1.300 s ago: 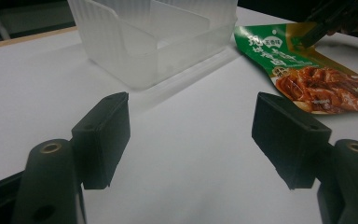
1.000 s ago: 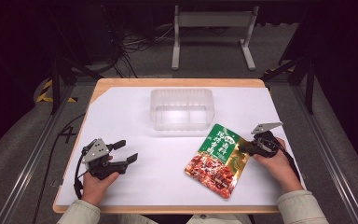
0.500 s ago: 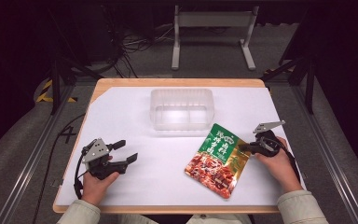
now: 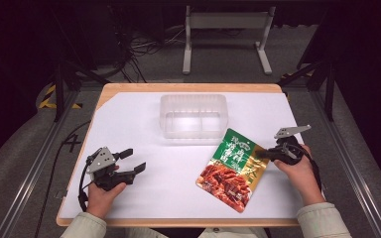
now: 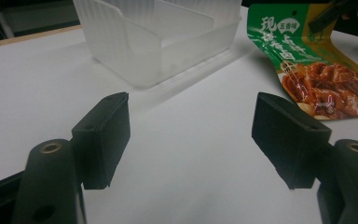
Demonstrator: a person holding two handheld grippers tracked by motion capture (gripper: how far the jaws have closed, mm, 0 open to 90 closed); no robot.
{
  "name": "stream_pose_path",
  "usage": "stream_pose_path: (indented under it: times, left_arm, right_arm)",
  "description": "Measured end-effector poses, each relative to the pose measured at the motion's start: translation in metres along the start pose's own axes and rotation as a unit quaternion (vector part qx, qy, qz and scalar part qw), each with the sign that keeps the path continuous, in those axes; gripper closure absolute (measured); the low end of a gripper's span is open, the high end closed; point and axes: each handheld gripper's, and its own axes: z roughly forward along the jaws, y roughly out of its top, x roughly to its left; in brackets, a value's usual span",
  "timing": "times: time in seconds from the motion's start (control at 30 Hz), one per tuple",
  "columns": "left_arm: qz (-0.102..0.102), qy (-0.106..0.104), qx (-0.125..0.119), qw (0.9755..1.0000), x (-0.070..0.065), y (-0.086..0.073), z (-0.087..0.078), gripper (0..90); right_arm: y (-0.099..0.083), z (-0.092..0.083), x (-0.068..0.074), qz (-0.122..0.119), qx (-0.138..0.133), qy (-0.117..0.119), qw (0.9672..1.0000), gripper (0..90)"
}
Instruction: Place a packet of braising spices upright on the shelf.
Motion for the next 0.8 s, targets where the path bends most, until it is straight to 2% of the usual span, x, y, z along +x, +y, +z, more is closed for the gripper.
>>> stream_pose_path:
  times: [0.2,0.43,0.63,0.8]
  left_arm:
    - [0.001,0.002,-0.001,1.0000,0.000,0.000,0.000,28.8]
    - [0.001,0.002,-0.001,1.0000,0.000,0.000,0.000,28.8]
    - [0.000,0.007,0.000,1.0000,0.000,0.000,-0.001,28.8]
    - [-0.001,0.009,-0.002,1.0000,0.000,0.000,-0.001,28.7]
  right_arm:
    - [0.012,-0.020,0.011,-0.005,-0.026,0.010,0.9996,90.0]
    - [0.021,-0.034,0.024,-0.016,-0.045,0.016,0.9987,90.0]
    - [0.030,-0.048,0.036,-0.015,-0.062,0.037,0.9973,90.0]
    - [0.038,-0.058,0.048,-0.028,-0.075,0.048,0.9957,90.0]
